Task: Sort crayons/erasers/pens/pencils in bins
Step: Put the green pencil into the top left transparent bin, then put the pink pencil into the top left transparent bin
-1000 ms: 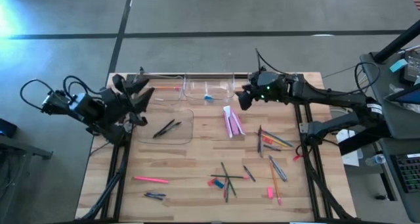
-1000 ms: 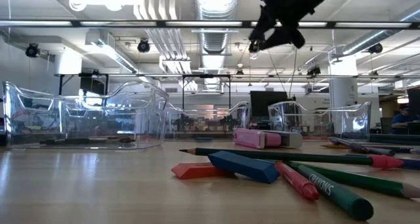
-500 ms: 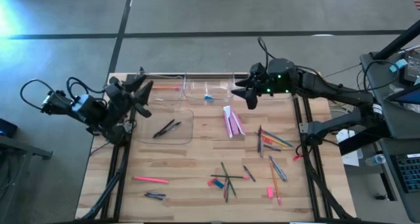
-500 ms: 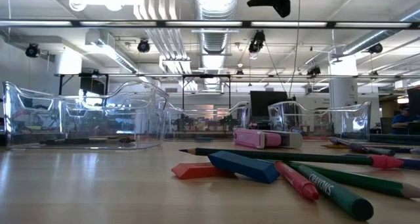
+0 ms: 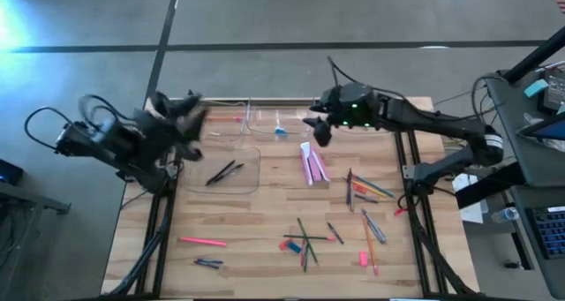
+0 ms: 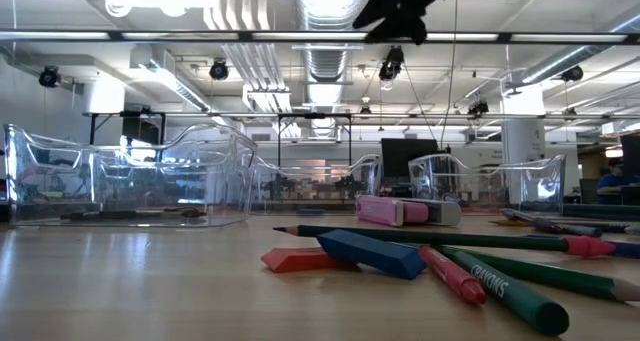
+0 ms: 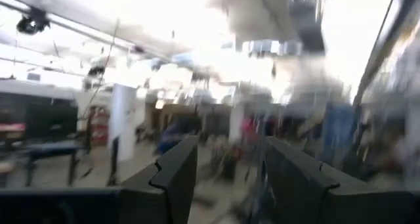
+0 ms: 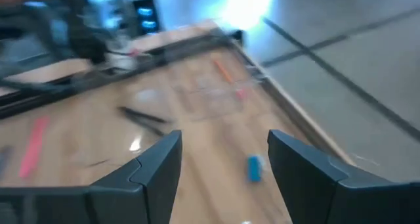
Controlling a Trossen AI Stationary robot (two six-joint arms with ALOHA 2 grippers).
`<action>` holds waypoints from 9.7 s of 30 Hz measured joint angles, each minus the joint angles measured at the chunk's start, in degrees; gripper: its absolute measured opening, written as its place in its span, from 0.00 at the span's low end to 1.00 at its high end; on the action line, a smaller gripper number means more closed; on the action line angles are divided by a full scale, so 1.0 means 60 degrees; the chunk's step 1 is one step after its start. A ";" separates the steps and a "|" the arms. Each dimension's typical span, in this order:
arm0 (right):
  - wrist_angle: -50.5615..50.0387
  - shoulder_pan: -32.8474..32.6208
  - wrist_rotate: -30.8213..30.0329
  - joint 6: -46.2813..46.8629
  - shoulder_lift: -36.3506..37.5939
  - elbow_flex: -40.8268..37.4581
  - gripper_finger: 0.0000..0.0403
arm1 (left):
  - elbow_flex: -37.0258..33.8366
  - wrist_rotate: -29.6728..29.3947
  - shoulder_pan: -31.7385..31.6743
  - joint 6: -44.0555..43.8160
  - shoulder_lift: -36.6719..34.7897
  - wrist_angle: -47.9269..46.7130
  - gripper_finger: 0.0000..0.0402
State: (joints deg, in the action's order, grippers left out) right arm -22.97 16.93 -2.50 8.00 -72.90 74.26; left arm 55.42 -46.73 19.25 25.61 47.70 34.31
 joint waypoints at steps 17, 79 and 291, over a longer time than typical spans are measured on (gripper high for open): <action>-0.0822 -0.0811 0.0802 0.4181 -0.1315 0.0076 0.52 | 0.0446 0.0907 0.0007 -0.3492 -0.0623 -0.3832 0.40; -0.0021 -0.5888 0.2490 0.4236 -0.4086 -0.1708 0.55 | 0.0502 0.0917 0.0003 -0.3209 -0.1414 -0.4049 0.40; -0.3659 -0.5359 -0.2908 0.5244 0.3446 -0.4470 0.29 | -0.2270 0.8978 0.2600 -0.9471 0.4501 -1.1590 0.40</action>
State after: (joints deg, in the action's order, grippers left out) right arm -44.92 -15.22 -19.94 39.46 -52.23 47.44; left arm 41.80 7.14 34.85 -31.22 74.70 -35.23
